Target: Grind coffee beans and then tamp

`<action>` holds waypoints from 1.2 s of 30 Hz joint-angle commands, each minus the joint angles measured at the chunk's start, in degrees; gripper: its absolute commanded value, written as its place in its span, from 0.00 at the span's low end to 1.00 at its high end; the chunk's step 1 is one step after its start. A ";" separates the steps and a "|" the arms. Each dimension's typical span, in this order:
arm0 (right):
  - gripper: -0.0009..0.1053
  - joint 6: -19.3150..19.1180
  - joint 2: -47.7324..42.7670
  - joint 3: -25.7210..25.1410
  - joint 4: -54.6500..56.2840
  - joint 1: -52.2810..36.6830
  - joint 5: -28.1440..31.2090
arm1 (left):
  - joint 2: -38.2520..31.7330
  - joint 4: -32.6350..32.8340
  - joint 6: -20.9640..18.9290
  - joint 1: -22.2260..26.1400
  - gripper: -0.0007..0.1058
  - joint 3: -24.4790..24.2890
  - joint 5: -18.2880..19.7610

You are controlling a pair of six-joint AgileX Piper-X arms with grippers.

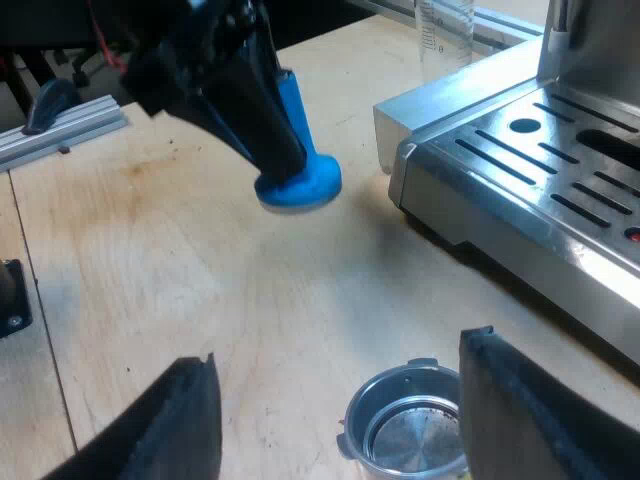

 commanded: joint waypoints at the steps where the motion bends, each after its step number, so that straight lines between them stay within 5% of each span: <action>1: 0.52 -0.84 -0.49 -0.65 -0.34 0.07 -0.85 | -0.10 -2.18 0.49 0.04 0.01 0.83 0.30; 17: 0.52 -0.84 -0.49 -0.65 -0.34 0.07 -0.85 | 11.90 -9.68 0.76 0.04 0.01 1.99 0.55; 30: 0.52 -0.84 -0.49 -0.65 -0.34 0.07 -0.85 | 12.08 -10.48 2.40 0.04 0.01 2.78 0.29; 33: 0.52 -0.73 -0.49 -0.65 -0.34 0.07 -0.85 | 12.08 -10.33 2.40 0.04 0.09 2.84 0.29; 36: 0.52 -0.73 -0.49 -0.65 -0.34 0.07 -0.85 | 12.08 -10.34 2.40 0.04 0.27 2.84 0.29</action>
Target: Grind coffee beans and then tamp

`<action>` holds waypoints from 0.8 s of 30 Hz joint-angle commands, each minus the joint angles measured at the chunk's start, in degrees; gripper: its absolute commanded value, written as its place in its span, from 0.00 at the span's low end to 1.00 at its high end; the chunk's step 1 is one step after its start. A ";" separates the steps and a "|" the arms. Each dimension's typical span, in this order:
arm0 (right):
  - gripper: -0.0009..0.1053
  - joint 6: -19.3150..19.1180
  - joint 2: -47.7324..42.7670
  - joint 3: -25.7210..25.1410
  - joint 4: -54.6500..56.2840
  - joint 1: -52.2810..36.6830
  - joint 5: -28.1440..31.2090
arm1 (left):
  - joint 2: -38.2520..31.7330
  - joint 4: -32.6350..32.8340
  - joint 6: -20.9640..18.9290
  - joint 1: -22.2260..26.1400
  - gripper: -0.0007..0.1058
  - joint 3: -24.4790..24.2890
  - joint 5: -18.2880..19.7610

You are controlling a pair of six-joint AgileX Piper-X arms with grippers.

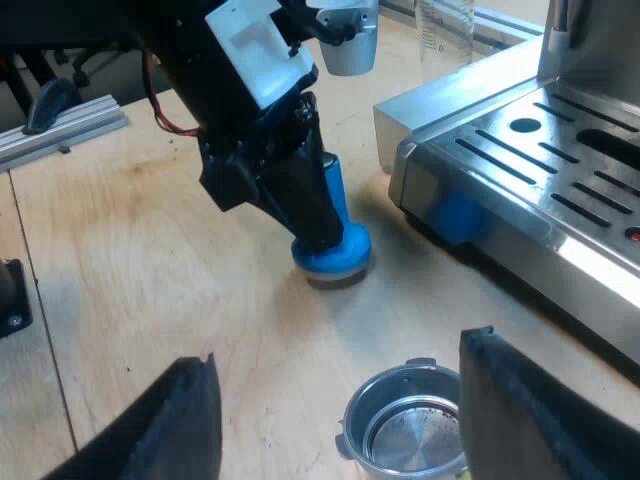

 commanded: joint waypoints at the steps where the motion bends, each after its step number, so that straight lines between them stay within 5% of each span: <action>1: 0.52 -0.55 -0.49 -0.65 -0.34 0.07 -0.85 | -0.03 0.03 0.34 0.04 0.37 -0.06 -0.26; 7: 0.52 -0.35 -0.49 -0.65 -0.34 0.07 -0.85 | -0.03 1.19 0.34 0.04 0.59 -0.06 -0.58; 15: 0.52 -0.35 -0.49 -0.65 -0.34 0.07 -0.85 | -0.72 5.16 0.34 0.04 0.61 -1.70 -0.69; 19: 0.52 2.62 -0.49 -1.19 -0.19 0.07 -0.85 | -3.16 6.82 0.34 0.04 0.61 -3.16 -2.44; 24: 0.52 2.66 -0.49 -6.64 9.84 0.07 -0.39 | -17.17 8.51 -0.33 0.04 0.61 -4.11 -4.15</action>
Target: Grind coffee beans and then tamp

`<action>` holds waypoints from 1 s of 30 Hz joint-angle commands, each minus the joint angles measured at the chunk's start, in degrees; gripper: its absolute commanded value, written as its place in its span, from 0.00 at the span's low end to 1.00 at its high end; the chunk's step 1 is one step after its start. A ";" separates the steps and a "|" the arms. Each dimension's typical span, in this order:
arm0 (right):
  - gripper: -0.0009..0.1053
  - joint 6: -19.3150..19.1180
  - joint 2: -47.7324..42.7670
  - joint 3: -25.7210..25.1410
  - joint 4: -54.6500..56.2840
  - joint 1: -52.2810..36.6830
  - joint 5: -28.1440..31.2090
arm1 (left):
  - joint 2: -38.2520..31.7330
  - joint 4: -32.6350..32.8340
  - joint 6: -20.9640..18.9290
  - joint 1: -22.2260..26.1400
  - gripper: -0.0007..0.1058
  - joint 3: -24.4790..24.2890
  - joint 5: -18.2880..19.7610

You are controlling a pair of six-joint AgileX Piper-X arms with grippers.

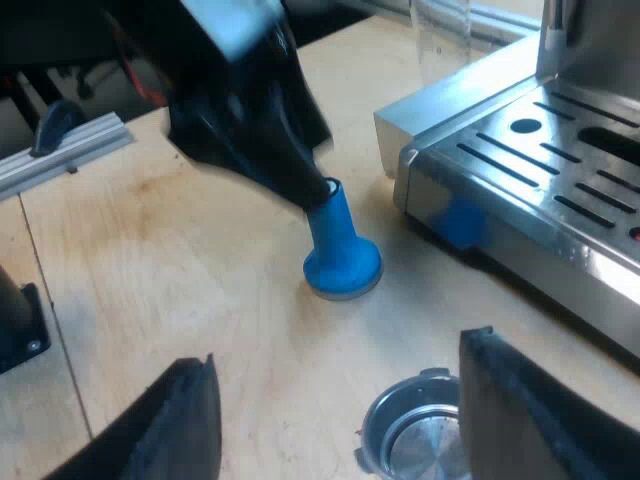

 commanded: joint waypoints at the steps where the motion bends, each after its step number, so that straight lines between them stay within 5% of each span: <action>1: 0.52 -0.53 -0.49 -3.09 5.84 0.07 -0.36 | -5.44 1.30 -0.36 0.04 0.61 -0.63 -1.22; 12: 0.52 -1.71 -0.49 -16.72 25.15 0.07 -0.36 | -21.59 10.55 -0.51 0.04 0.61 -4.81 -1.22; 24: 0.52 3.10 0.32 -33.48 44.73 -0.08 11.16 | -22.94 12.52 -2.57 0.04 0.61 -14.79 -1.22; 30: 0.52 7.00 1.20 -39.59 54.62 -4.43 12.17 | -21.04 14.00 -4.49 0.24 0.61 -19.98 0.46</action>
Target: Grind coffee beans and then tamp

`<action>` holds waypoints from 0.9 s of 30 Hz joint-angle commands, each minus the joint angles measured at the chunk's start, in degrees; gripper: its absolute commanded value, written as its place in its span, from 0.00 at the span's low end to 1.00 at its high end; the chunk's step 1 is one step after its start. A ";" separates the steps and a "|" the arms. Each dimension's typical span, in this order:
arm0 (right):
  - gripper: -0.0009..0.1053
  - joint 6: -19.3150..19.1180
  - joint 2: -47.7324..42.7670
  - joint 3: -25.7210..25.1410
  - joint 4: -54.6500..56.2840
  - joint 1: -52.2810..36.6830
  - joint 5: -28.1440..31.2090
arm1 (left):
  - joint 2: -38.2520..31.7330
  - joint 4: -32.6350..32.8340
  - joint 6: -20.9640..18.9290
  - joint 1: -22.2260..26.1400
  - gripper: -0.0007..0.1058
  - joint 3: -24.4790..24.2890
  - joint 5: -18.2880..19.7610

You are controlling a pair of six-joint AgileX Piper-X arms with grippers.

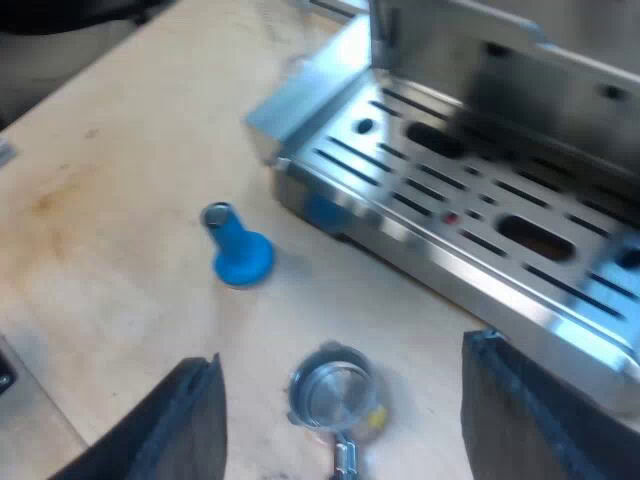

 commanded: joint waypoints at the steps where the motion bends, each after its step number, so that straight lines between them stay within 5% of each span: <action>1: 0.52 0.58 -0.01 -1.63 3.76 -2.61 0.46 | 1.04 0.98 -1.60 0.38 0.61 -1.20 1.27; 6: 0.52 0.89 -0.01 -2.70 7.39 -7.34 -1.87 | 2.35 2.15 -3.06 4.07 0.61 -1.74 3.63; 12: 0.52 -1.47 -0.01 -2.88 13.35 -22.23 -12.16 | 2.34 4.40 -3.10 10.95 0.61 -1.79 6.26; 14: 0.52 -3.88 -0.01 -2.88 14.37 -27.42 -13.83 | 2.07 7.57 -2.55 16.59 0.61 -1.79 9.00; 22: 0.52 -10.82 -0.01 -2.88 17.09 -41.86 -20.83 | -2.42 8.55 -2.56 17.38 0.60 -1.79 8.71; 27: 0.51 -17.64 -0.01 -2.88 21.28 -50.22 -21.61 | -6.48 9.44 -2.10 17.38 0.60 -1.79 5.34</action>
